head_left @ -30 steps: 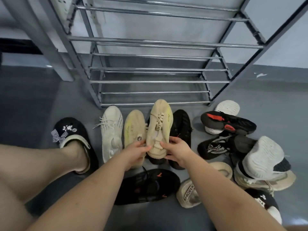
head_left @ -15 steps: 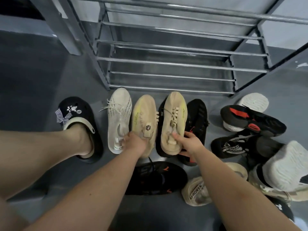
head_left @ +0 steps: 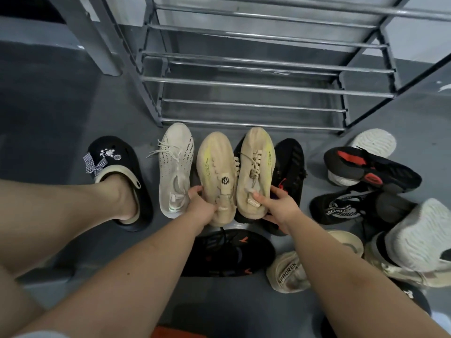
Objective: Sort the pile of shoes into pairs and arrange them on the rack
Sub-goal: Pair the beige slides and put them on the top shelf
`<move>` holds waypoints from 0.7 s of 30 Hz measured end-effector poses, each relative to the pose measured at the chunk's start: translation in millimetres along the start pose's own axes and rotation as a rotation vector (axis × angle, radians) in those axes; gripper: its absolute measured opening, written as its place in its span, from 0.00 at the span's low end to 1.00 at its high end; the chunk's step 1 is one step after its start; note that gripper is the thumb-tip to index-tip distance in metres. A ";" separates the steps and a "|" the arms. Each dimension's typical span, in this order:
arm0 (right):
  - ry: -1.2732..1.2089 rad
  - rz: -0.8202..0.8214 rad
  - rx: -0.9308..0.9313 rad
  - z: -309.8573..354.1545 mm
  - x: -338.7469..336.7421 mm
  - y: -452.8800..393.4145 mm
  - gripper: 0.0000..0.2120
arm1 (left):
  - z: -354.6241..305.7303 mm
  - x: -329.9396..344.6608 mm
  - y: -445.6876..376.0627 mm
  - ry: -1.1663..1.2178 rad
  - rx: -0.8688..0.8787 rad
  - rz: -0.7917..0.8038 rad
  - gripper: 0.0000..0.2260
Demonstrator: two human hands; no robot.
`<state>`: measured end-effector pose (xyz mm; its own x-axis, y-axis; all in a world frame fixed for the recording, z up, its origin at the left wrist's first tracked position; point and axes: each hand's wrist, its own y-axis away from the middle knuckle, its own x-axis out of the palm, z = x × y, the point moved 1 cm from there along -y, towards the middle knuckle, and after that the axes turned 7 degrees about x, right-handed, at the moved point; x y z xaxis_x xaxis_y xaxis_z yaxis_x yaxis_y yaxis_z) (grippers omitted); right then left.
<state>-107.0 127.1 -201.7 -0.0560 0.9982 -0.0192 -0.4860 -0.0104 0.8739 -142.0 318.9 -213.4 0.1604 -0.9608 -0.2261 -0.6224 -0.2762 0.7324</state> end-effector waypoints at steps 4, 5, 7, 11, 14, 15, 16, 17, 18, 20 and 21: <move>-0.012 0.032 -0.026 8.8 -6.4 6.6 0.38 | -5.8 -10.1 2.2 0.146 -0.025 0.045 0.29; -0.012 0.045 -0.033 10.8 -8.1 8.3 0.38 | -9.4 -13.9 5.3 0.193 -0.044 0.069 0.29; -0.020 0.075 -0.039 12.4 -10.9 13.2 0.37 | -12.9 -23.8 9.7 0.273 -0.072 0.134 0.29; -0.007 0.082 -0.077 14.0 -16.9 30.2 0.33 | -19.1 -42.9 19.8 0.378 -0.066 0.242 0.26; 0.016 0.093 -0.115 19.9 -20.8 51.6 0.28 | -31.1 -44.1 33.1 0.430 -0.045 0.299 0.25; 0.013 0.100 -0.121 21.9 -23.9 58.0 0.27 | -36.2 -41.8 37.1 0.429 -0.028 0.333 0.25; 0.004 0.101 -0.132 24.7 -27.5 65.0 0.26 | -42.8 -39.0 41.4 0.419 -0.012 0.361 0.25; -0.003 0.100 -0.145 28.3 -32.1 73.7 0.26 | -50.6 -36.1 46.3 0.411 0.008 0.383 0.26; -0.007 0.097 -0.160 32.4 -38.2 81.3 0.28 | -59.4 -32.4 51.6 0.409 0.027 0.399 0.26; -0.032 0.111 -0.180 43.0 -52.0 98.1 0.30 | -77.9 -24.9 63.2 0.415 0.065 0.433 0.27; -0.049 0.117 -0.195 48.6 -59.2 108.8 0.27 | -86.9 -20.3 70.3 0.421 0.081 0.450 0.27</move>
<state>-114.2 69.7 -81.9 -0.0818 0.9911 0.1050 -0.6380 -0.1330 0.7585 -122.4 316.9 -101.5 0.1466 -0.9140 0.3783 -0.7525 0.1451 0.6424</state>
